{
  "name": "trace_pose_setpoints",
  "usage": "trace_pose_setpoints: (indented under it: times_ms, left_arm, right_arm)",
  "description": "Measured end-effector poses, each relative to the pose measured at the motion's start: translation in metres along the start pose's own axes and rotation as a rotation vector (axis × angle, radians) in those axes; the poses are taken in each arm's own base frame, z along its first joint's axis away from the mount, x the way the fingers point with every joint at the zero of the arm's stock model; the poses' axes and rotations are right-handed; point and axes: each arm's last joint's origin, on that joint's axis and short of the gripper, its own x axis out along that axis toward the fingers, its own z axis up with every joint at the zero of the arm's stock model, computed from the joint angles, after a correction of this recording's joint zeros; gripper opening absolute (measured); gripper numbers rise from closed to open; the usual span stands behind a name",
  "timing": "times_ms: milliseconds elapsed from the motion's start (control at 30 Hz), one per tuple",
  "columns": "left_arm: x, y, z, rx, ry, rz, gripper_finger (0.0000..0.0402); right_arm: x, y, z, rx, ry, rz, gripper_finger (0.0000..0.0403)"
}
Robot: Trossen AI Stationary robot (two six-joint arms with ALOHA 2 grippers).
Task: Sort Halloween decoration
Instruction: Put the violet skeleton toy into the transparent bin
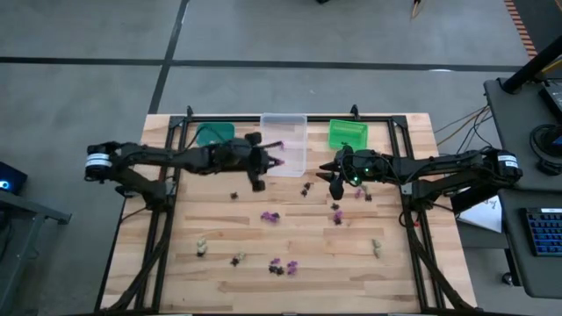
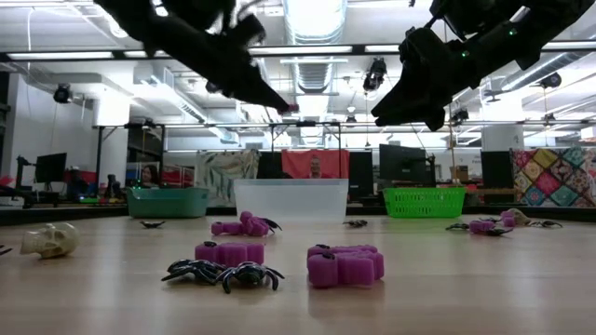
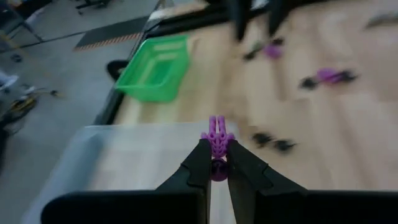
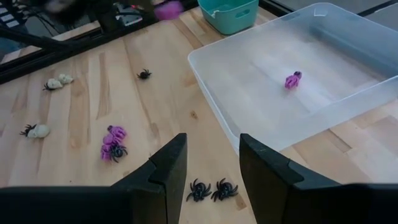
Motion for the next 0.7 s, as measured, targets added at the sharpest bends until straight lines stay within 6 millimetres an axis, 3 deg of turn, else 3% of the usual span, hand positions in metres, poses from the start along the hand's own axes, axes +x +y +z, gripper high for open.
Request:
trace_pose_setpoints:
  times_ms: [267,400,700]
  left_arm:
    - [0.046,0.077,-0.018,-0.058,0.178,0.147,0.0012]
    - [0.067,0.110,-0.035,-0.120,0.256,0.124,0.0012]
    - [0.099,0.150,-0.054,-0.204,0.458,0.048,0.0012]
  right_arm:
    - [0.000,0.000,0.000,-0.002,0.001,0.000,0.0134]
    - [0.000,0.000,0.000,-0.005,0.003,-0.001,0.0134]
    - [0.000,0.000,0.000,-0.013,0.005,-0.001,0.0134]
